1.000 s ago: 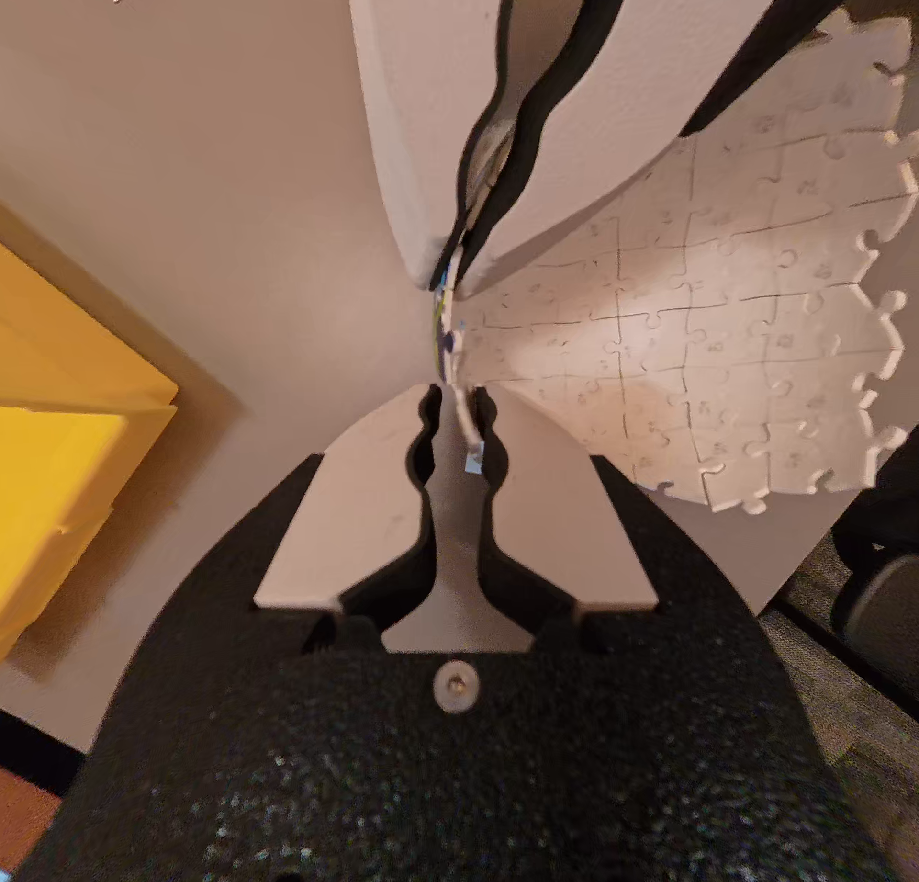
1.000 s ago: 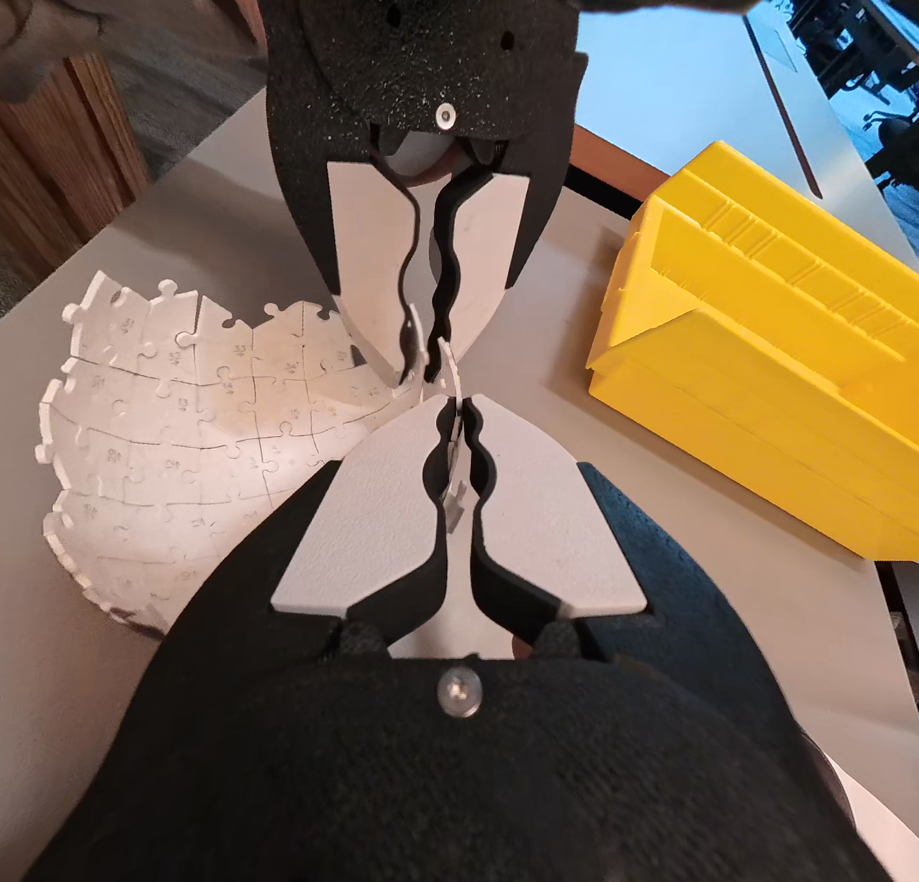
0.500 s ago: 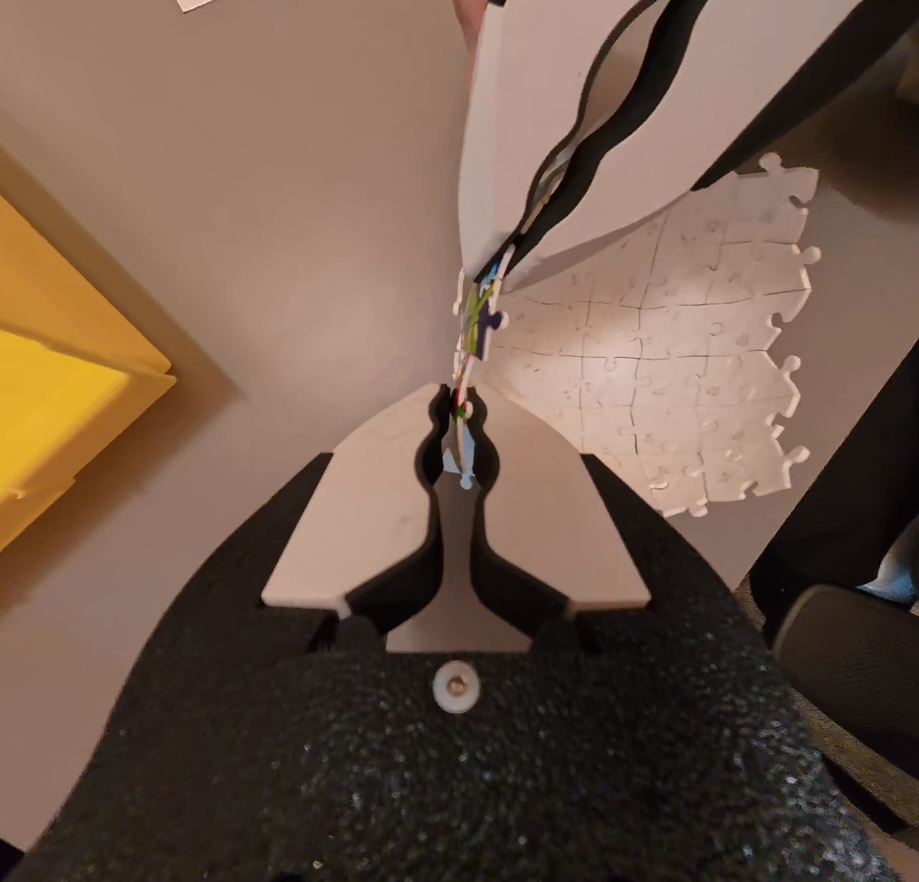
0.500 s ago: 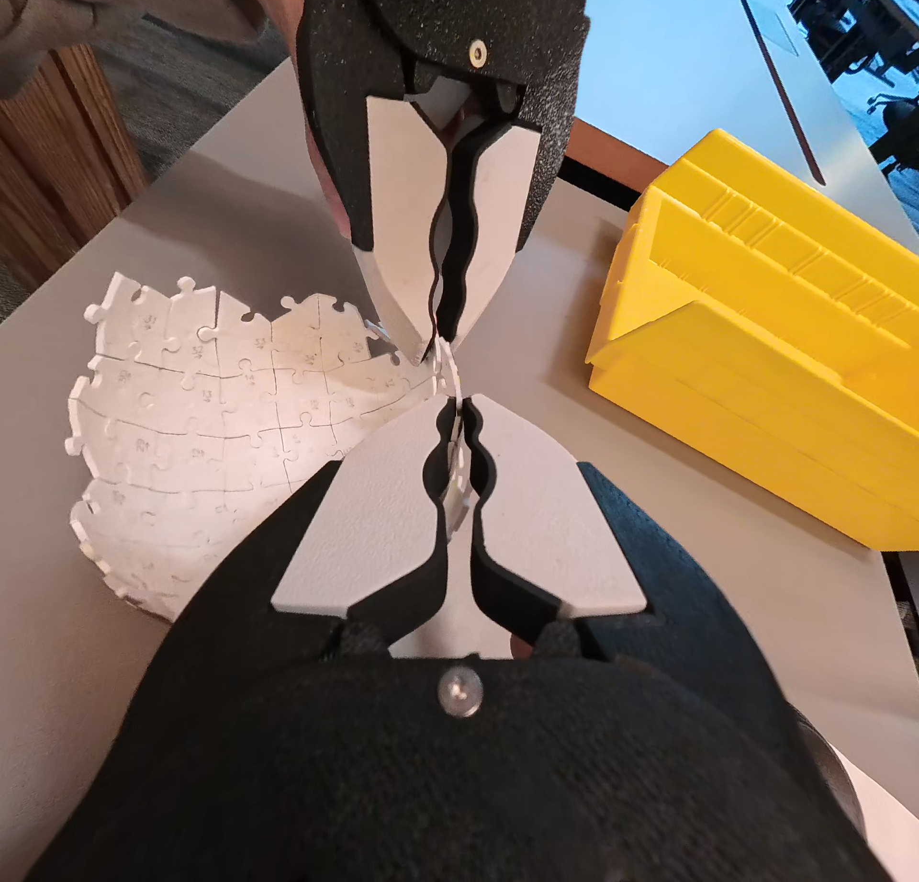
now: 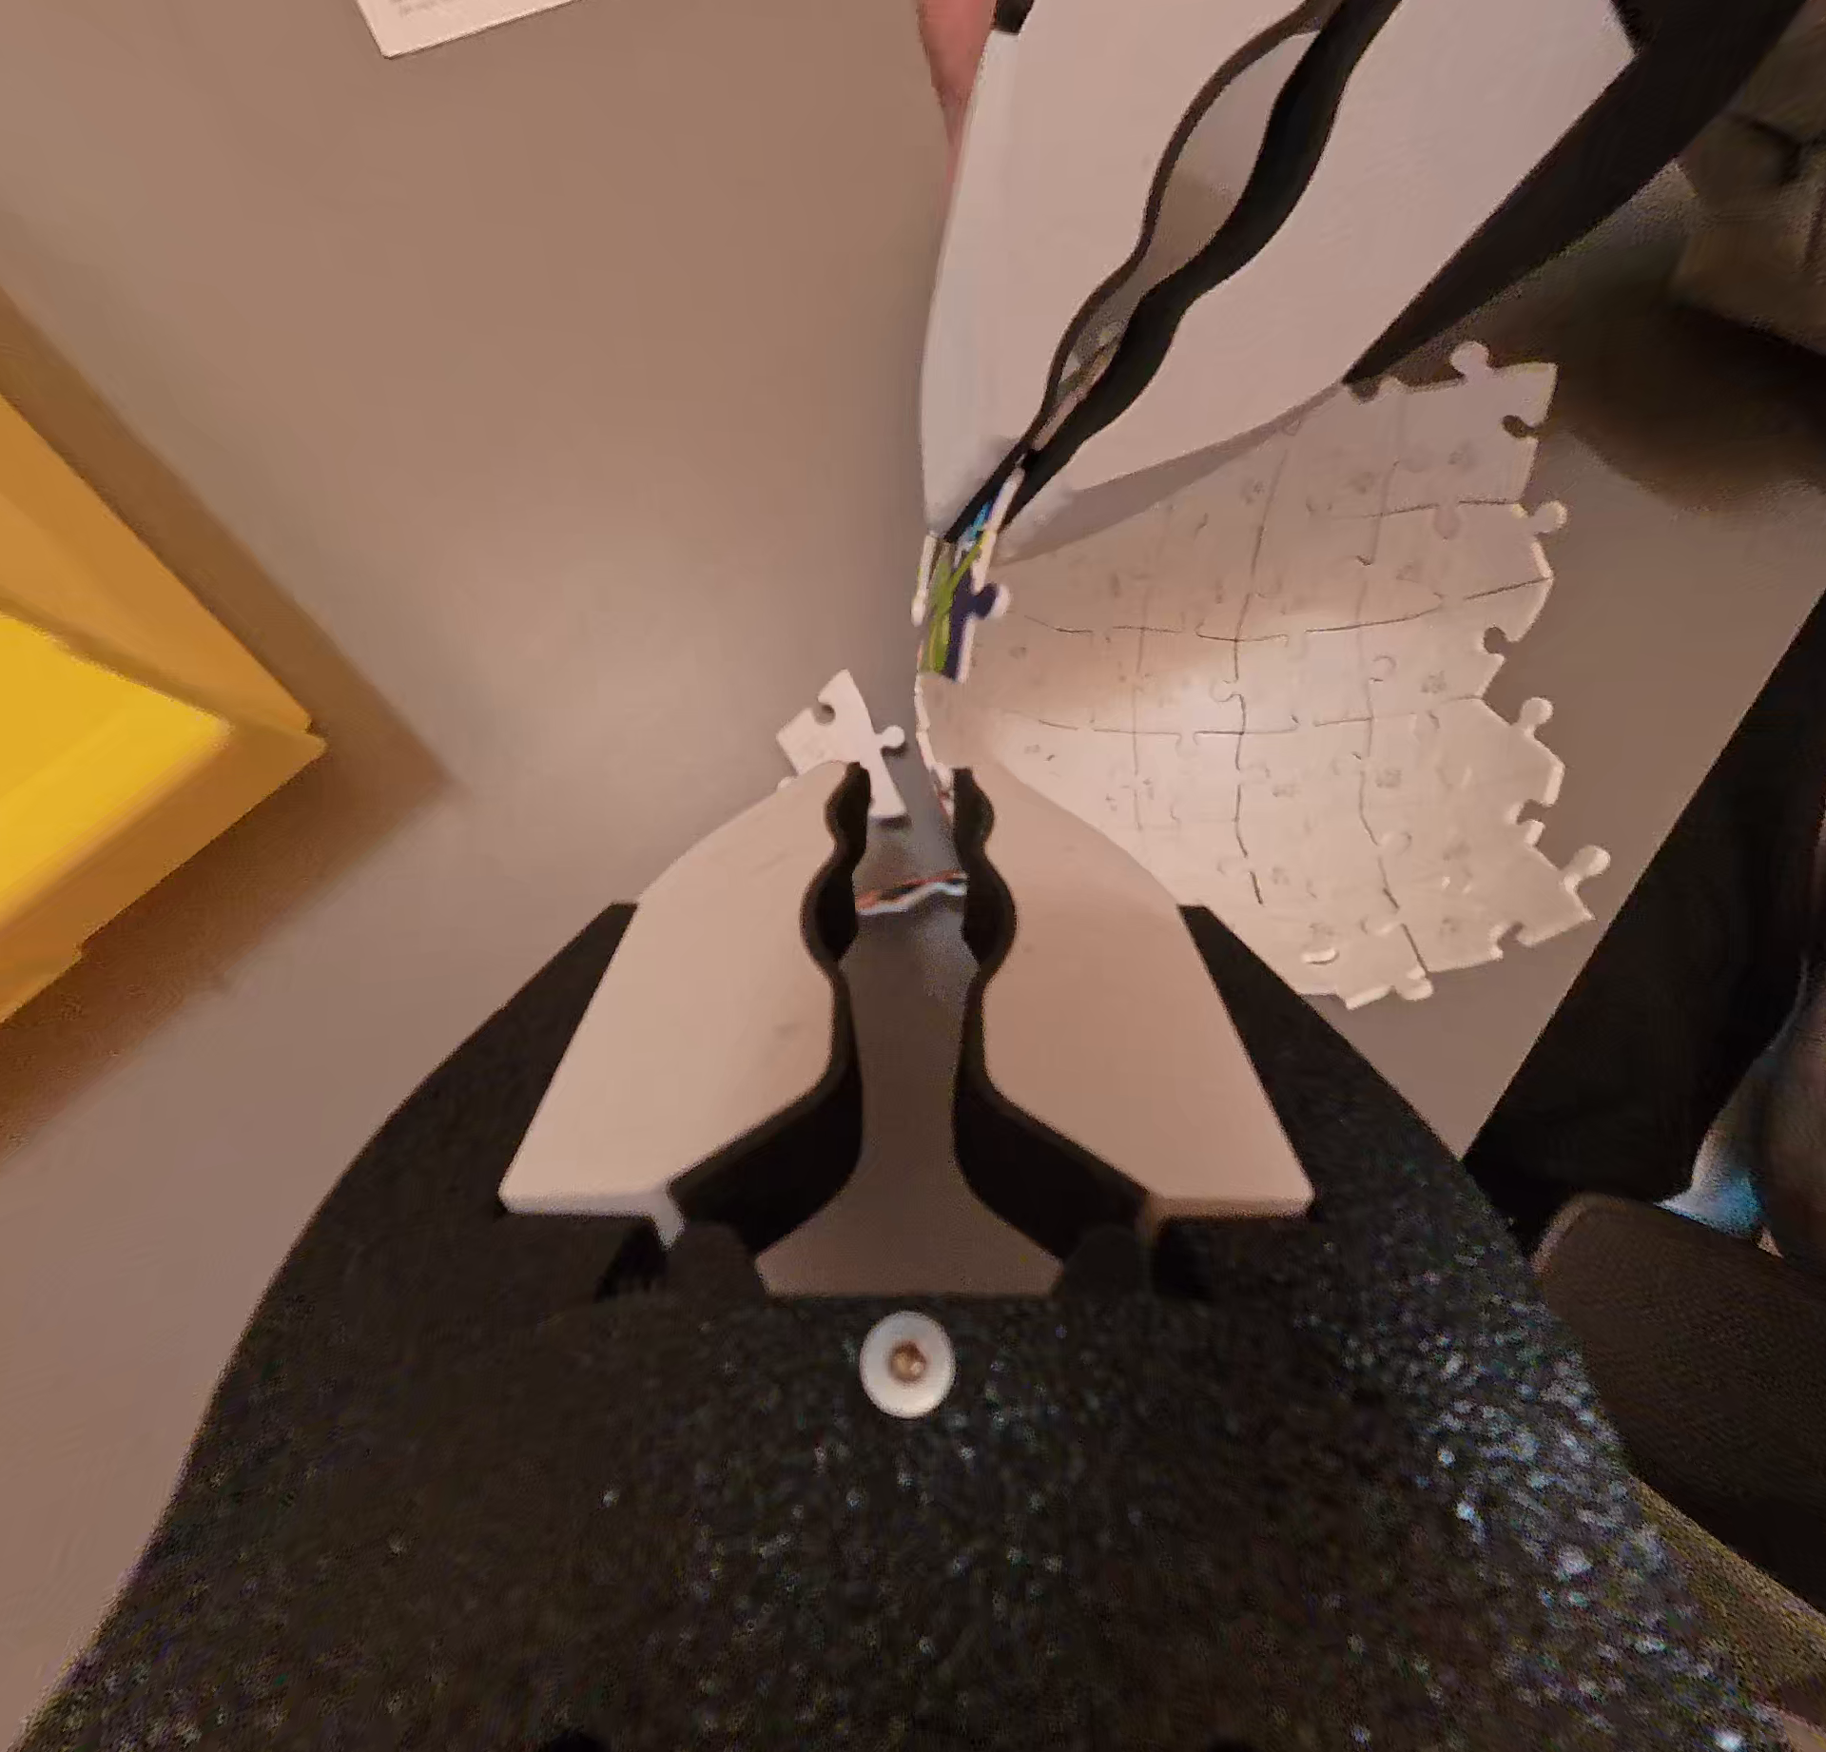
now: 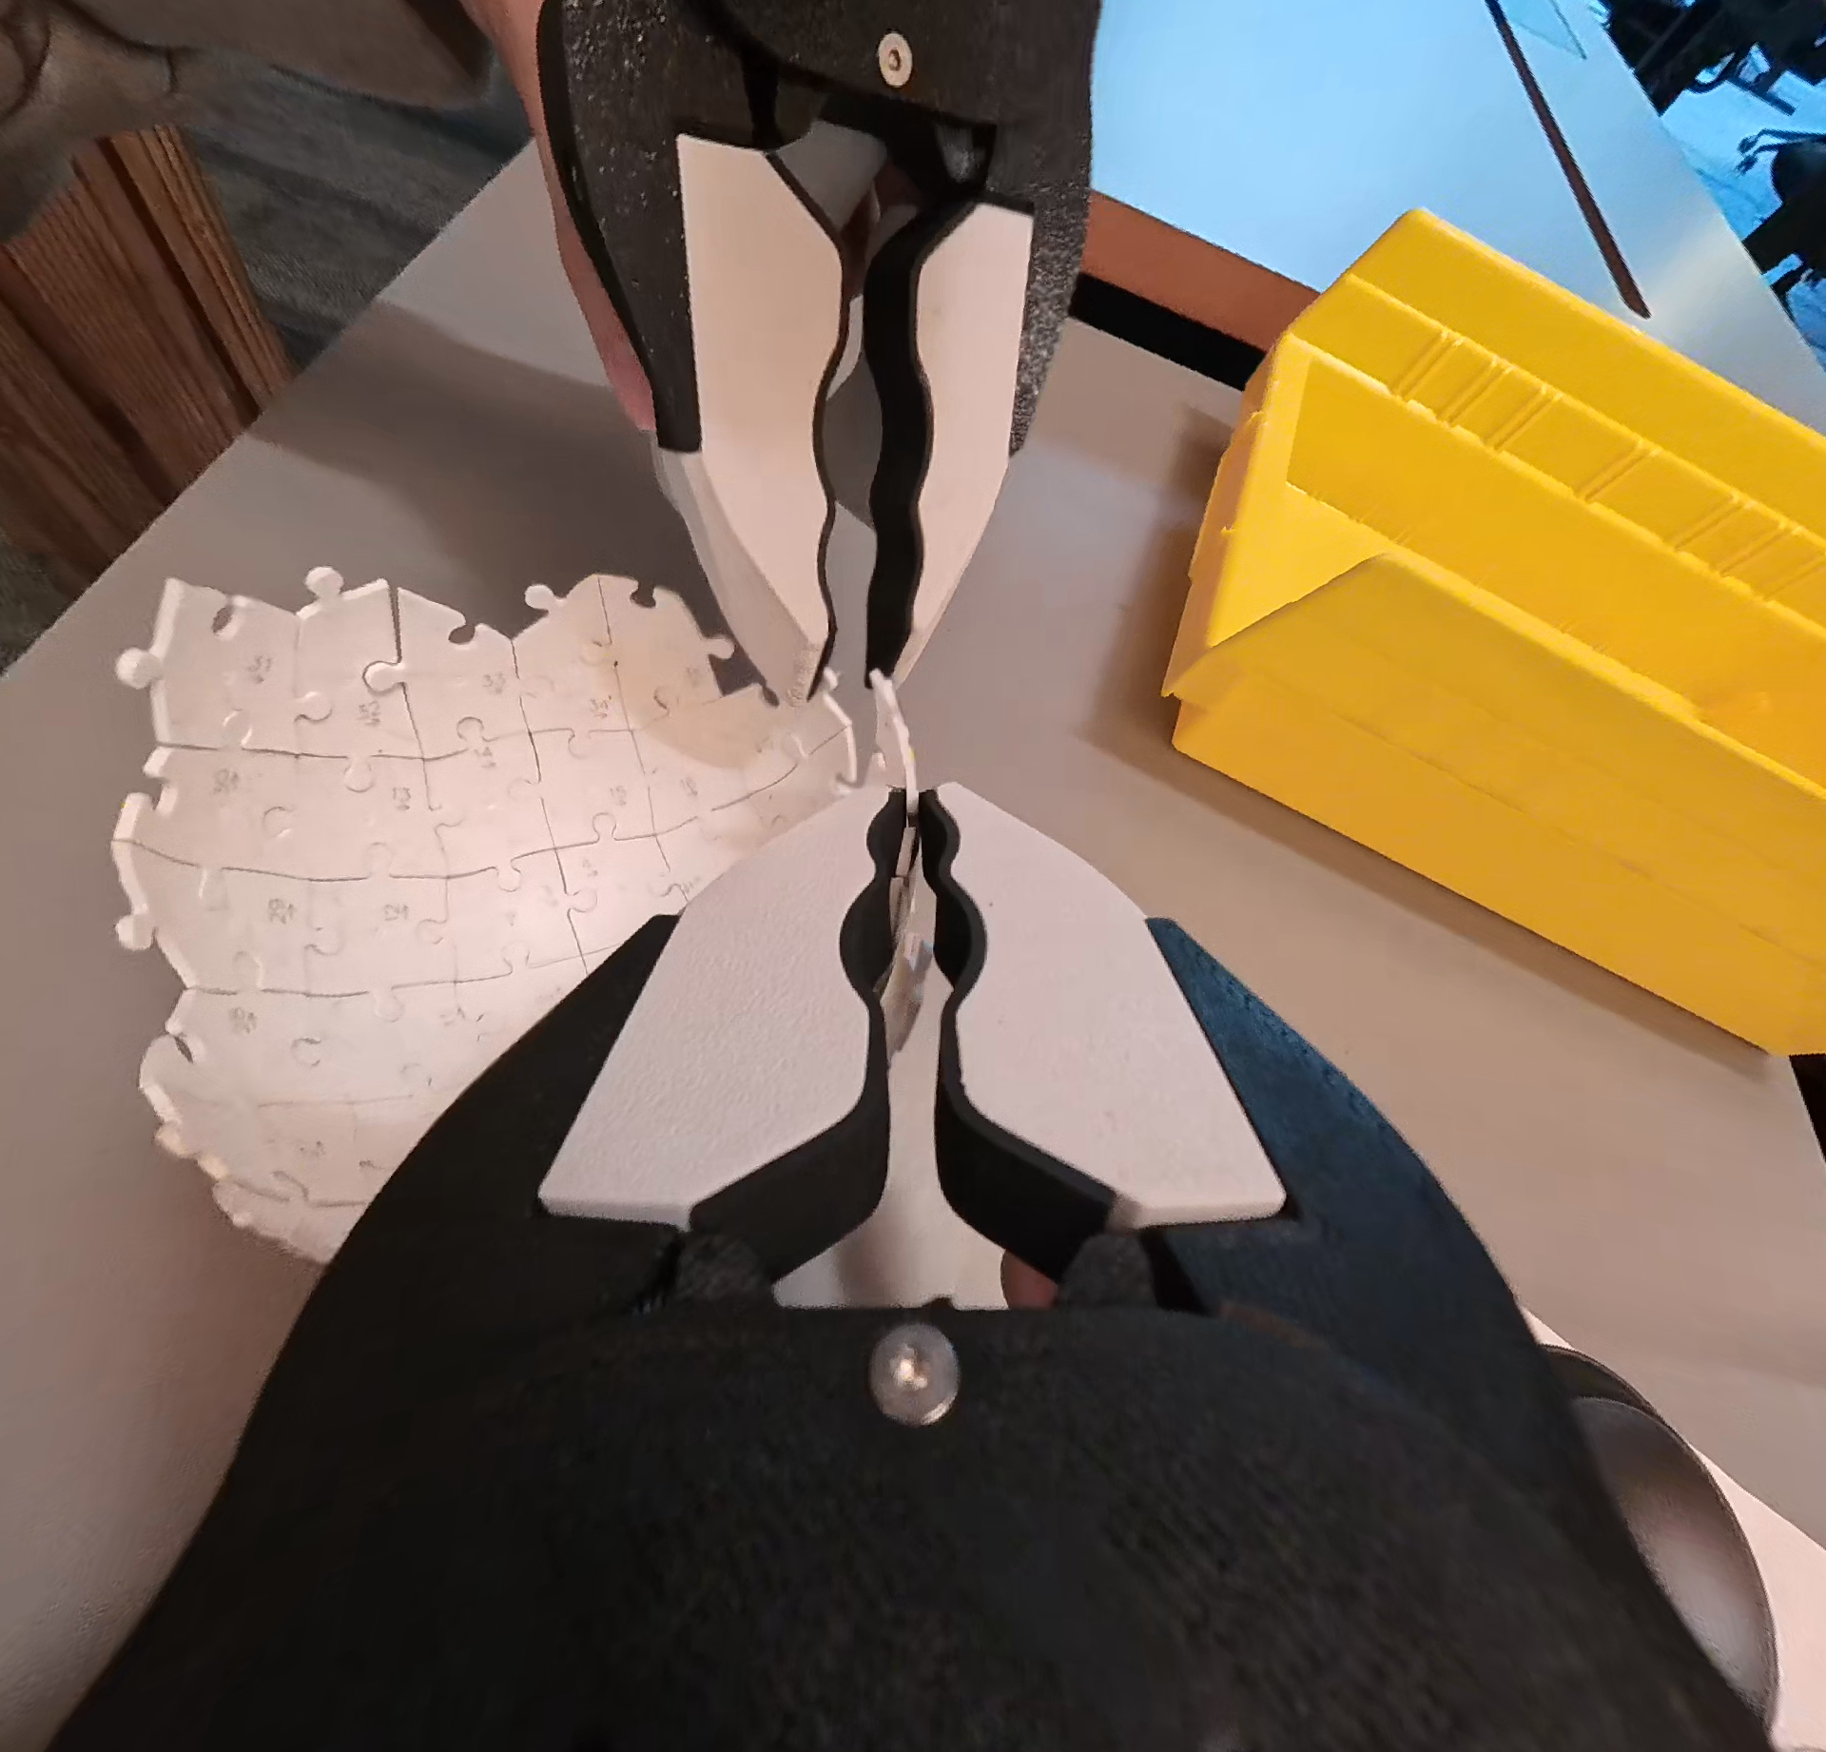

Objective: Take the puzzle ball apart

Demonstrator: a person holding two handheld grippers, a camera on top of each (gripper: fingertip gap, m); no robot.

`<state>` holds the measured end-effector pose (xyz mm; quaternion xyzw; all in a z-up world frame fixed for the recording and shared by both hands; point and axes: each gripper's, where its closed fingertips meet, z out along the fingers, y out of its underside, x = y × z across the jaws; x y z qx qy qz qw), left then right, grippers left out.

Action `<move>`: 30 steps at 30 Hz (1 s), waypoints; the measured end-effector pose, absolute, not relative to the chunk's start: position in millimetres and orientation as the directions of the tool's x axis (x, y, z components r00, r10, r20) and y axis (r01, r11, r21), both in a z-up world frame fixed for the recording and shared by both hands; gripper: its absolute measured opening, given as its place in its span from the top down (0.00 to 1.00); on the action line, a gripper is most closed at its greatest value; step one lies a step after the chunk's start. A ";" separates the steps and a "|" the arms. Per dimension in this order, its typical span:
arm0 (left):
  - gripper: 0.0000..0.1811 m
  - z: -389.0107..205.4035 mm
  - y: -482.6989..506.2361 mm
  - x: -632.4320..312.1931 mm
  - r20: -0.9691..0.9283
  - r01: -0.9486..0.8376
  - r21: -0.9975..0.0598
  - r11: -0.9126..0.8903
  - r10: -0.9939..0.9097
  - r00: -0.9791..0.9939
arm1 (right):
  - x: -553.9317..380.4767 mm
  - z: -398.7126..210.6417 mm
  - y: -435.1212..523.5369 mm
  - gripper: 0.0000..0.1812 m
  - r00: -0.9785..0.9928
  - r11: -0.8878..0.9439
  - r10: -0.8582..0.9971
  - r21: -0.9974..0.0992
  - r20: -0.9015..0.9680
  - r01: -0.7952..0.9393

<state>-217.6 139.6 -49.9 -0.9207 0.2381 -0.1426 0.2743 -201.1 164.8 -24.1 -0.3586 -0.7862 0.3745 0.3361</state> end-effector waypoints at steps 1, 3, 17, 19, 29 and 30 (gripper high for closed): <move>0.91 -49.1 139.3 -218.9 0.128 -0.356 -0.578 -0.734 -0.512 0.849 | -201.0 -22.4 165.1 0.98 -0.514 0.456 0.818 -0.835 0.257 0.307; 0.89 -46.4 138.8 -221.1 0.123 -0.340 -0.597 -0.727 -0.501 0.856 | -200.5 -19.5 166.0 0.98 -0.509 0.445 0.823 -0.844 0.252 0.301; 0.84 -63.8 120.1 -272.6 0.048 -0.218 -0.658 -0.721 -0.330 0.943 | -136.2 7.8 251.3 0.98 -0.213 0.099 0.977 -0.878 -0.003 0.468; 0.80 -74.9 119.3 -269.7 0.038 -0.249 -0.636 -0.730 -0.352 0.935 | -119.1 -23.7 264.9 0.98 -0.166 0.020 0.982 -0.820 -0.092 0.572; 0.75 -101.6 134.9 -254.7 0.029 -0.296 -0.587 -0.753 -0.384 0.923 | -101.1 -76.0 251.2 0.98 -0.153 -0.209 0.893 -0.690 -0.424 0.693; 0.76 -102.6 134.0 -257.2 0.019 -0.294 -0.582 -0.758 -0.374 0.927 | -101.3 -80.0 251.6 0.98 -0.155 -0.200 0.894 -0.684 -0.420 0.702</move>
